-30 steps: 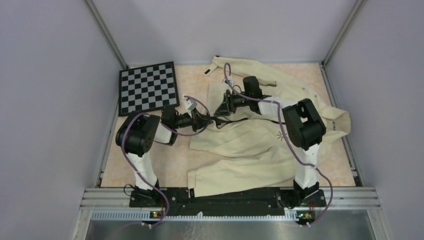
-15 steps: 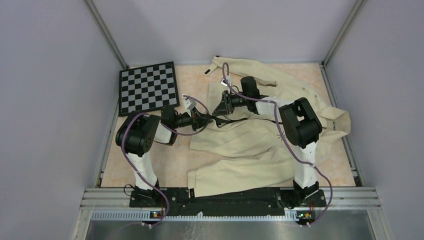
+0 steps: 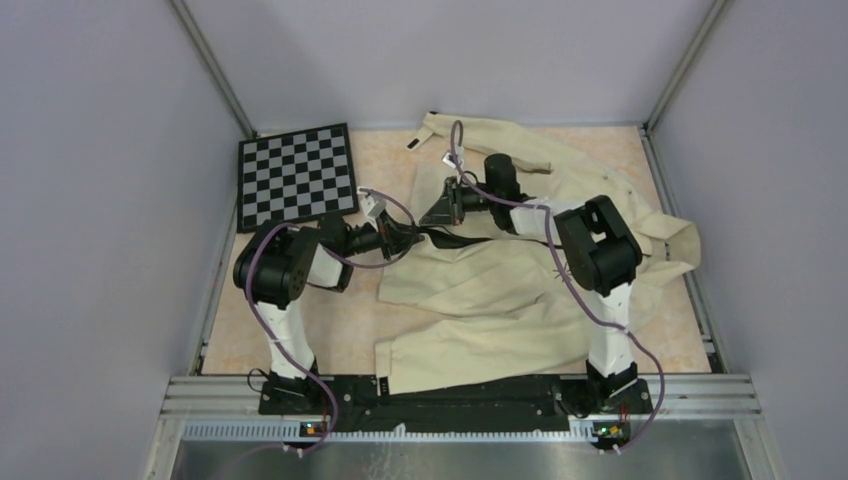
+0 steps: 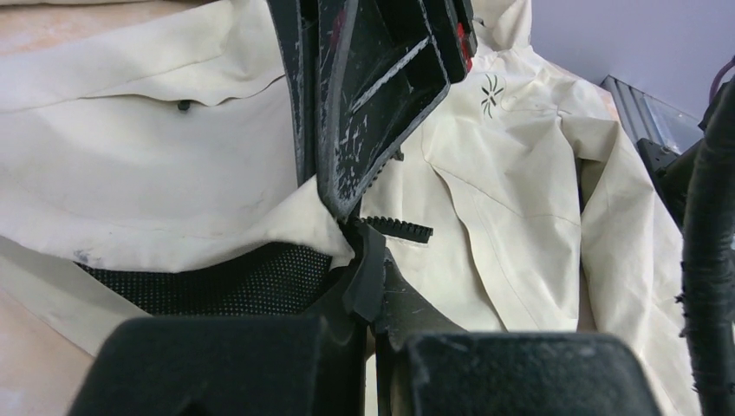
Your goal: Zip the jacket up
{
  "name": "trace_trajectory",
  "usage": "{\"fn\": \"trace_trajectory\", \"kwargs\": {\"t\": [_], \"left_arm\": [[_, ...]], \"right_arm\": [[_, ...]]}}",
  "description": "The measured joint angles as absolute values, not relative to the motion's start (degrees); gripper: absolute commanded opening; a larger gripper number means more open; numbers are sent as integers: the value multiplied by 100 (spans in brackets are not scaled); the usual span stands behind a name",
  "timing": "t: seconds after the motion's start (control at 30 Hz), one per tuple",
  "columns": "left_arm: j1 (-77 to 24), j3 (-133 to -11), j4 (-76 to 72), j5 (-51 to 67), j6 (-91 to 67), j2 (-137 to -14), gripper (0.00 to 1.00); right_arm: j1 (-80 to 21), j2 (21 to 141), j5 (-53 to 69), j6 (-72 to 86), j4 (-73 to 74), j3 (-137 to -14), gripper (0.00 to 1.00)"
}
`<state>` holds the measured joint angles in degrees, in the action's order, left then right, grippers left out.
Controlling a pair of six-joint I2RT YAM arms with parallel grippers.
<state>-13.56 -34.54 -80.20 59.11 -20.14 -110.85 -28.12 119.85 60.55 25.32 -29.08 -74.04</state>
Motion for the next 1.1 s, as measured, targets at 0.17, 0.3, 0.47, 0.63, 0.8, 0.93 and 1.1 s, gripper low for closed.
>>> {"fn": "trace_trajectory", "kwargs": {"t": [0.17,0.3,0.47,0.63,0.8,0.93,1.1], "left_arm": [[-1354,-3350,-8458,5752,-2556,-11242,9],[-1350,-3227,-8715,5581,-3223,-11445,33],[-1343,-2853,-8707,5352,-4014,-11611,50],[-1343,-2362,-8630,5129,-4257,-11183,65],[-1343,-2156,-8237,4869,-4224,-9944,63],[-1341,-2281,-6427,4473,-4036,-8689,61],[-1328,-3131,-3795,3601,-3981,-7828,59]], "right_arm": [[-2698,11985,6230,3026,-3529,-7157,0],[-2694,11985,6289,3177,-3732,-7091,0],[-2694,11985,6287,3190,-3771,-7091,0],[-2692,11985,6270,3173,-3771,-7094,0],[-2692,11985,6243,3131,-3741,-7094,0],[-2692,11985,6198,3024,-3592,-7094,0],[-2692,11985,6156,2912,-3500,-7094,0]]}}
